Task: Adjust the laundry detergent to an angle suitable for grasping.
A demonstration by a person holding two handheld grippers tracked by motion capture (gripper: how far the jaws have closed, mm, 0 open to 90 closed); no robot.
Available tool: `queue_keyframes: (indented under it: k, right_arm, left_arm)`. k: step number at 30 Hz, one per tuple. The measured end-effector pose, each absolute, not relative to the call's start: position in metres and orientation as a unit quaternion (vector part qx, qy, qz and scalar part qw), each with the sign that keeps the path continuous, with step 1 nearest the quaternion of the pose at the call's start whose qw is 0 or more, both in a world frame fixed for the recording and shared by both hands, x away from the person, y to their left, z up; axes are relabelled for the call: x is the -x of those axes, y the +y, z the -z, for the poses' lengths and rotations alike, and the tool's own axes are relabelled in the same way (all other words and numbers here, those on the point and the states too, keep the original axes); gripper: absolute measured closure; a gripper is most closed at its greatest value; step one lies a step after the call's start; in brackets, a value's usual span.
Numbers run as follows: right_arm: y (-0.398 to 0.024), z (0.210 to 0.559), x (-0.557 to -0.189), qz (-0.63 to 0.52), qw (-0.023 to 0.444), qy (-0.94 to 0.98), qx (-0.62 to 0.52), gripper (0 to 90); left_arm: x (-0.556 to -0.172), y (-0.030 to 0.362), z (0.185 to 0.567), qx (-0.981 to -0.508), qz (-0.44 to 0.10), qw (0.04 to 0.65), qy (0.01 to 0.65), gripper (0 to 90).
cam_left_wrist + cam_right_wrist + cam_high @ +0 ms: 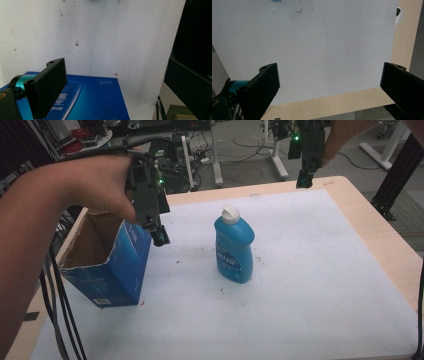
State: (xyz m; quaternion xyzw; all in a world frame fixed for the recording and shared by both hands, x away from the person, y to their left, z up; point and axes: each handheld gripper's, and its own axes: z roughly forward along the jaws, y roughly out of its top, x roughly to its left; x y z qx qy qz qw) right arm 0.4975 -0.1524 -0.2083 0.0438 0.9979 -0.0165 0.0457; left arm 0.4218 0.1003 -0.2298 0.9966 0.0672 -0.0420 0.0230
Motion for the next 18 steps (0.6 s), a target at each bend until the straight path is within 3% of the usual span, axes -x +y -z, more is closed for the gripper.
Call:
queue_keyframes:
  k: [18]
  right_arm:
    - [-0.1554, 0.2071, -0.497, 0.01, 0.046, 0.998, -0.039, 1.4]
  left_arm:
    - [-0.4241, 0.0992, 0.2313, -0.996, 0.041, 0.016, 0.073, 4.4]
